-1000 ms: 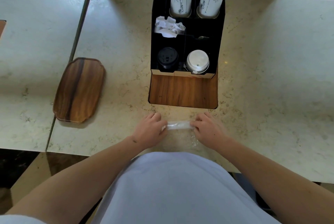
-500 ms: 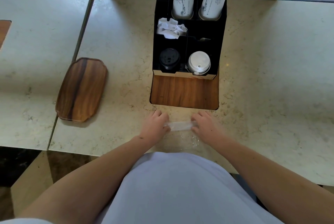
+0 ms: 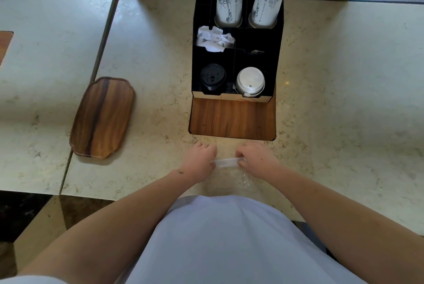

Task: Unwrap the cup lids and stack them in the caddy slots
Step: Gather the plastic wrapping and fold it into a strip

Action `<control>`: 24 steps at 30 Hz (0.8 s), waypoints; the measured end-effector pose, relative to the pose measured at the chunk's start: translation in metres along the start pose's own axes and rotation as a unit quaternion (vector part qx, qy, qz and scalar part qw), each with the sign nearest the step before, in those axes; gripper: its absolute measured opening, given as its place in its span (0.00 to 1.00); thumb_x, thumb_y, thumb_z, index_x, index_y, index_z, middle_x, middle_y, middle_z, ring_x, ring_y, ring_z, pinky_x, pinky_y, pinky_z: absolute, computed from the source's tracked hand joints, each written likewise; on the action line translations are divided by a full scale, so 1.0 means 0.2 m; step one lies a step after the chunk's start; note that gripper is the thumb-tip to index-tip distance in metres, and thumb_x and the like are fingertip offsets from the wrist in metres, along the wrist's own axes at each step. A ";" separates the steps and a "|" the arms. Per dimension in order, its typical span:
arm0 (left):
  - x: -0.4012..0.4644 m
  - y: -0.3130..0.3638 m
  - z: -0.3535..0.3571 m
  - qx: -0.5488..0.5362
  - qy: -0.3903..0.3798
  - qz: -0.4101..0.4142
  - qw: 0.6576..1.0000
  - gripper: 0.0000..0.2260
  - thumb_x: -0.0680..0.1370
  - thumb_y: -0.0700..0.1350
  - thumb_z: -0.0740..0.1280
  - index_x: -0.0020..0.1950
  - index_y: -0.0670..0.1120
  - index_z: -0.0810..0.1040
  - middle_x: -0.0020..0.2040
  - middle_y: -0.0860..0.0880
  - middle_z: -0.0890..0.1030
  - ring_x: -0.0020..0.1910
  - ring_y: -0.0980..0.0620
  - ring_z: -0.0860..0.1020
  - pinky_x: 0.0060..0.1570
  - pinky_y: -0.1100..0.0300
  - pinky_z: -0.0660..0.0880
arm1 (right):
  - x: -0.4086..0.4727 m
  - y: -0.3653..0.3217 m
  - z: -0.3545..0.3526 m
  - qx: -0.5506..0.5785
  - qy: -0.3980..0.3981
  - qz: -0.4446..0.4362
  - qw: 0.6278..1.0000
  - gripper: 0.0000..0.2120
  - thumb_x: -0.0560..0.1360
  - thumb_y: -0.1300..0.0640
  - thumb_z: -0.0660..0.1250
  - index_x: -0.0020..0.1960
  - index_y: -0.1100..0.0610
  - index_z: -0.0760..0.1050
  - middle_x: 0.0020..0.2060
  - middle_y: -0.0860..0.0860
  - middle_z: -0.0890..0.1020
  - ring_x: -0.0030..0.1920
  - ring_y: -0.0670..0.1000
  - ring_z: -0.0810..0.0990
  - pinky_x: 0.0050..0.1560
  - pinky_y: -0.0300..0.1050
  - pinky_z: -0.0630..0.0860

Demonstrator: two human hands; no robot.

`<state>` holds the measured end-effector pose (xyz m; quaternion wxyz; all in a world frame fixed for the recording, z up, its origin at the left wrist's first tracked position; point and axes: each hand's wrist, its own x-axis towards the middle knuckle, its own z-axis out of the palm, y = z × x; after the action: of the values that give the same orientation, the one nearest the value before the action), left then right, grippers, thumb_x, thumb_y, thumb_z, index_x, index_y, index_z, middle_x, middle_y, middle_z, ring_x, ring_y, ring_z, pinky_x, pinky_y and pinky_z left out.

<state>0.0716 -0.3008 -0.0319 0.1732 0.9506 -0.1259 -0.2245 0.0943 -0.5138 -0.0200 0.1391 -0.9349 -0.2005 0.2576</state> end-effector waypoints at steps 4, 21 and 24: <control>-0.02 -0.01 0.00 0.031 0.006 0.062 0.998 0.08 0.79 0.40 0.64 0.56 0.47 0.78 0.54 0.49 0.79 0.53 0.48 0.71 0.52 0.53 0.72 | -0.03 0.02 0.01 -0.036 0.003 -0.037 0.999 0.04 0.78 0.55 0.62 0.46 0.50 0.74 0.44 0.46 0.76 0.46 0.50 0.73 0.48 0.45 0.67; -0.14 -0.12 0.05 0.079 0.077 0.195 0.975 0.04 0.73 0.38 0.72 0.42 0.46 0.79 0.40 0.50 0.78 0.41 0.49 0.73 0.42 0.58 0.75 | -0.20 0.03 0.08 -0.103 0.058 -0.097 0.988 0.08 0.73 0.66 0.67 0.49 0.56 0.79 0.47 0.52 0.80 0.46 0.54 0.76 0.47 0.45 0.69; -0.17 -0.14 0.05 0.060 0.076 0.183 0.978 0.07 0.78 0.46 0.64 0.47 0.47 0.81 0.44 0.51 0.78 0.44 0.50 0.74 0.46 0.58 0.75 | -0.22 0.05 0.09 -0.090 0.053 -0.099 0.990 0.03 0.75 0.57 0.65 0.47 0.54 0.78 0.48 0.49 0.78 0.47 0.51 0.74 0.47 0.43 0.69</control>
<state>0.0420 -0.2682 -0.0390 0.1628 0.9344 -0.2978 -0.1083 0.0529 -0.5405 -0.0195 0.0893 -0.9315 -0.3069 0.1733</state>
